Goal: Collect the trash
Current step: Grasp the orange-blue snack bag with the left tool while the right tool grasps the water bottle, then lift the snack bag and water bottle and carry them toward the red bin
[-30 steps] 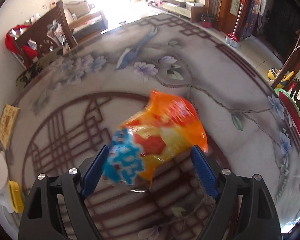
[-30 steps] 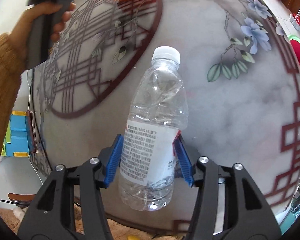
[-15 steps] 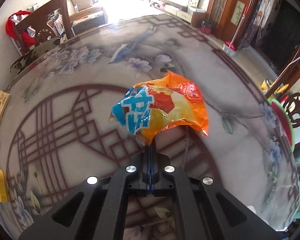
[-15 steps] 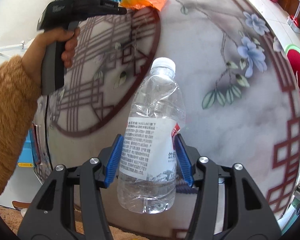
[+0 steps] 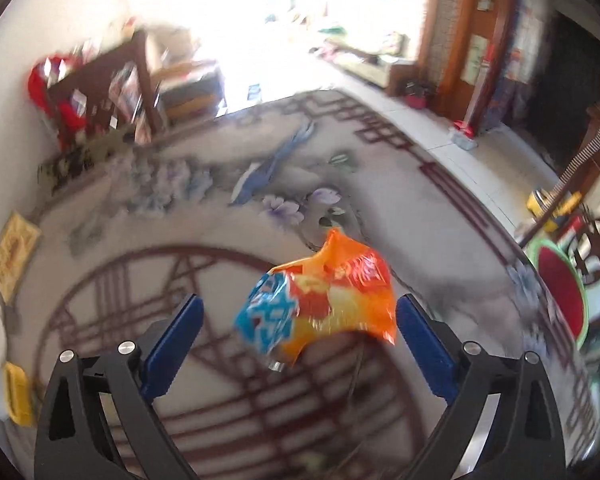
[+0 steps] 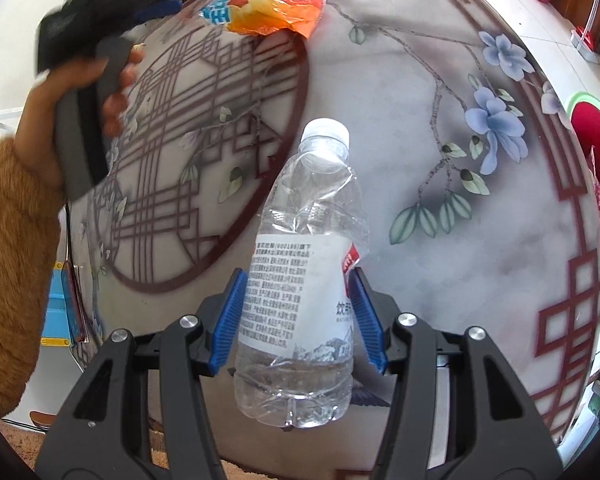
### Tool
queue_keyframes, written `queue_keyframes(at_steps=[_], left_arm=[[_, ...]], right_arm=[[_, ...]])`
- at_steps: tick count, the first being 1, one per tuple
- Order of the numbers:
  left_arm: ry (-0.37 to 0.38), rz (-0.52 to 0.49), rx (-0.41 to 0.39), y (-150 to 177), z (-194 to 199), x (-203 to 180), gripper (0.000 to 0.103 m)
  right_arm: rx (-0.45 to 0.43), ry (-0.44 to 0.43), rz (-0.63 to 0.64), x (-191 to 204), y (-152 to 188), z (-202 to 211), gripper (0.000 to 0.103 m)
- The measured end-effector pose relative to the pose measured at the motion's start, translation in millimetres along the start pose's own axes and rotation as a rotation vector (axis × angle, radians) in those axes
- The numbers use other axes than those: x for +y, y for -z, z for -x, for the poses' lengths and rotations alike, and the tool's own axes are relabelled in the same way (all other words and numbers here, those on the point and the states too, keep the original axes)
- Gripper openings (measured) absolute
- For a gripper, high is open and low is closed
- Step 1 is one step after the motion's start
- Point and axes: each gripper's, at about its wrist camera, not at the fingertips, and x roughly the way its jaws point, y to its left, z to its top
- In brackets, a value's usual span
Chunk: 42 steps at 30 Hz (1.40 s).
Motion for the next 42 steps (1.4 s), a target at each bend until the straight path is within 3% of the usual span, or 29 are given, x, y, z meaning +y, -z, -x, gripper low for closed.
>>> queue_keyframes(at_steps=[4, 6, 14, 20, 31, 33, 39, 42], left_arm=[[-0.022, 0.06, 0.133, 0, -46, -4, 0.092], [-0.01, 0.066, 0.141, 4, -53, -7, 0.091], [0.036, 0.15, 0.088, 6, -39, 0, 0.055], [0.022, 0.164, 0.011, 28, 9, 2, 0.053], [-0.009, 0.184, -0.036, 100, 101, 0, 0.055], [-0.009, 0.198, -0.033, 110, 110, 1, 0.055], [-0.023, 0.226, -0.029, 135, 128, 9, 0.055], [-0.029, 0.245, -0.03, 143, 134, 12, 0.055]], right_arm=[[0.009, 0.005, -0.011, -9, 2, 2, 0.051], [0.007, 0.006, -0.013, -13, 3, 4, 0.051], [-0.023, 0.003, -0.034, -28, 0, 12, 0.051], [-0.09, -0.002, -0.021, -24, -5, 26, 0.051], [-0.152, -0.03, 0.039, -3, -6, 44, 0.05], [-0.135, -0.011, 0.06, 2, -5, 41, 0.05], [0.039, 0.062, 0.103, 1, 9, 0, 0.053], [0.062, 0.115, 0.156, 11, 9, -10, 0.069]])
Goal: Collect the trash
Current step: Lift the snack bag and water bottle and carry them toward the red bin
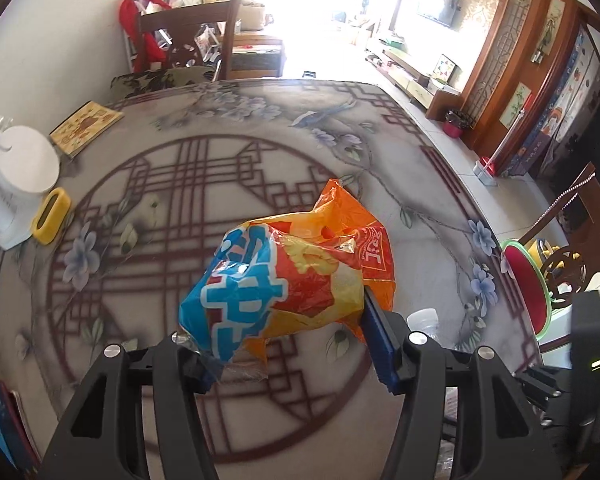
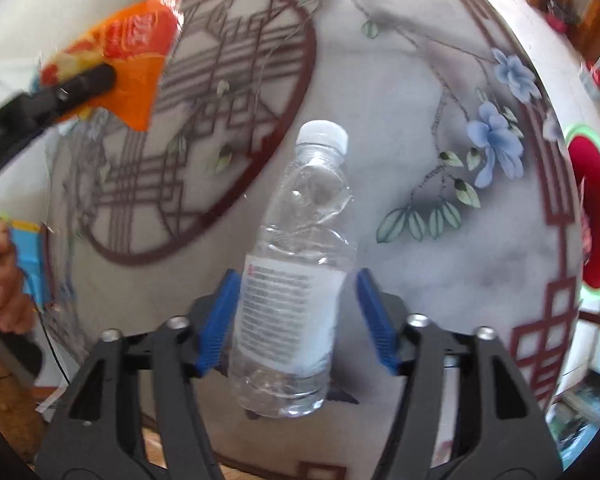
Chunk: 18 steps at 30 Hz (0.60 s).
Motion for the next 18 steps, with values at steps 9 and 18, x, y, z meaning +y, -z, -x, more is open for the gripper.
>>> queue_keyframes(at_steps=[9, 18], left_arm=[[0.008, -0.006, -0.03, 5, 23, -5, 0.055], [0.013, -0.023, -0.042, 3, 29, -13, 0.055]], right_arm=[[-0.065, 0.005, 0.018, 8, 5, 5, 0.05], [-0.249, -0.062, -0.036, 5, -10, 71, 0.05]])
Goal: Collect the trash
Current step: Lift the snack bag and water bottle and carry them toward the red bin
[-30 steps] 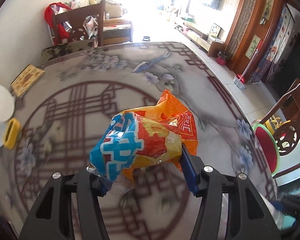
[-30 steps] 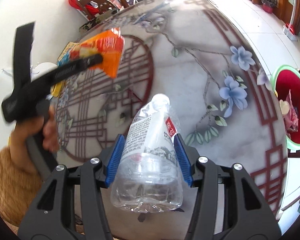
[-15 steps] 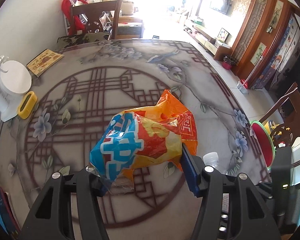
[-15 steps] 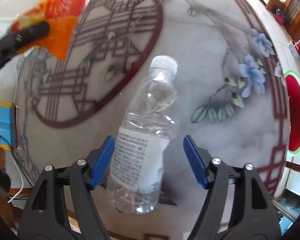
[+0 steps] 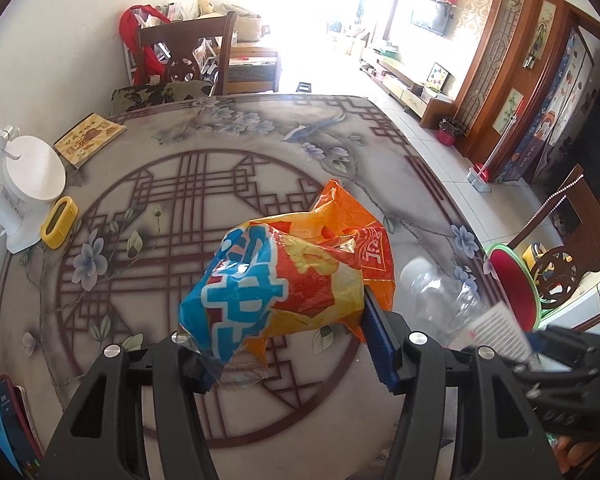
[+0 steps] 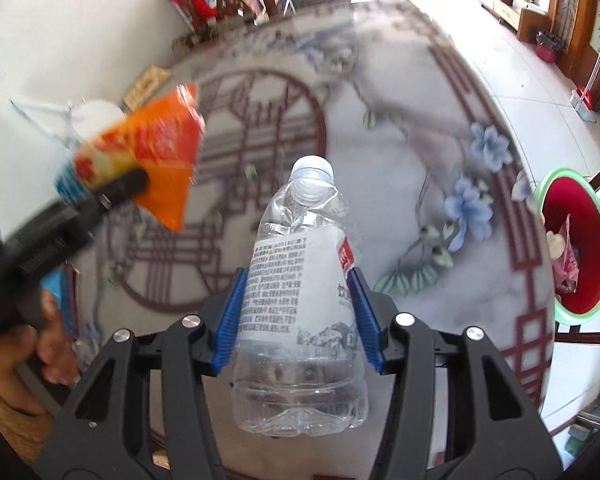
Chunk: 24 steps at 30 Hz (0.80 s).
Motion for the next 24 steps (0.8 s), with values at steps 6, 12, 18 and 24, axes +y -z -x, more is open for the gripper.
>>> queue_keyframes(at_steps=[6, 12, 18, 24], left_arm=[[0.014, -0.015, -0.006, -3, 2, -12, 0.056], [0.03, -0.029, 0.002, -6, -2, -27, 0.056], [0.06, -0.046, 0.011, -13, -10, -50, 0.056], [0.06, -0.048, 0.04, -11, -19, -59, 0.056]], right_arm=[[-0.07, -0.018, -0.013, -3, -12, 26, 0.049], [-0.104, -0.01, -0.021, -12, -15, 39, 0.044], [-0.102, -0.012, -0.055, -38, -20, 43, 0.008], [0.03, 0.08, 0.07, -59, -8, 31, 0.089]])
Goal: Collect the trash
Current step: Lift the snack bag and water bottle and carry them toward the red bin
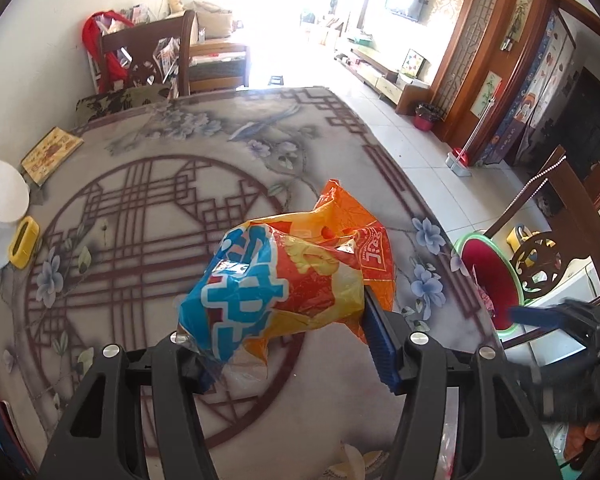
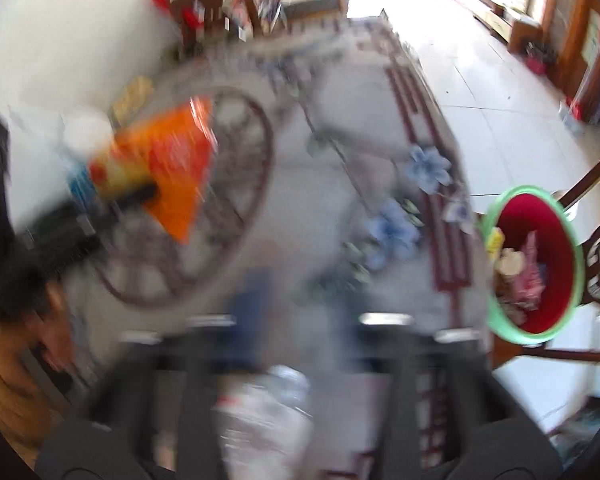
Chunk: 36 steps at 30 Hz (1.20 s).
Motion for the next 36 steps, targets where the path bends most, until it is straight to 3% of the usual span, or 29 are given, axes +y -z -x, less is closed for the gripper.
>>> queue_keyframes(at_steps=[2, 7, 9, 12, 15, 16, 17, 19, 20, 24, 28, 36], left_arm=[[-0.003, 0.009, 0.006, 2, -2, 1, 0.056], [-0.009, 0.03, 0.006, 2, -2, 6, 0.057], [-0.011, 0.038, 0.005, 1, -3, 8, 0.057], [-0.007, 0.046, 0.003, 0, -4, 10, 0.057], [0.0, 0.045, 0.0, 0, -3, 10, 0.057], [0.003, 0.046, -0.002, 0, -3, 11, 0.057], [0.004, 0.047, -0.003, 0, -2, 11, 0.057], [0.007, 0.046, -0.007, 0, -1, 12, 0.057], [0.007, 0.045, -0.008, 0, -1, 12, 0.057], [0.011, 0.043, -0.01, -1, -1, 10, 0.057], [0.011, 0.028, -0.013, -4, 0, 6, 0.057], [0.028, -0.021, -0.004, -9, -5, -18, 0.057]], right_arm=[[0.06, 0.01, 0.053, -6, 14, -7, 0.093], [0.286, -0.205, -0.087, -24, 51, -33, 0.093], [0.421, -0.28, -0.101, -17, 69, -45, 0.093], [0.558, -0.25, -0.035, -2, 92, -56, 0.093], [0.672, -0.279, 0.027, 19, 115, -65, 0.093], [0.685, -0.283, 0.042, 24, 120, -66, 0.088], [0.682, -0.289, 0.055, 31, 124, -66, 0.063], [0.657, -0.288, 0.045, 32, 122, -66, 0.046], [0.626, -0.298, 0.023, 30, 118, -65, 0.043], [0.484, -0.219, 0.036, 30, 102, -56, 0.042], [0.361, -0.216, -0.008, 23, 83, -47, 0.042], [0.097, -0.211, -0.233, -48, 39, -8, 0.042]])
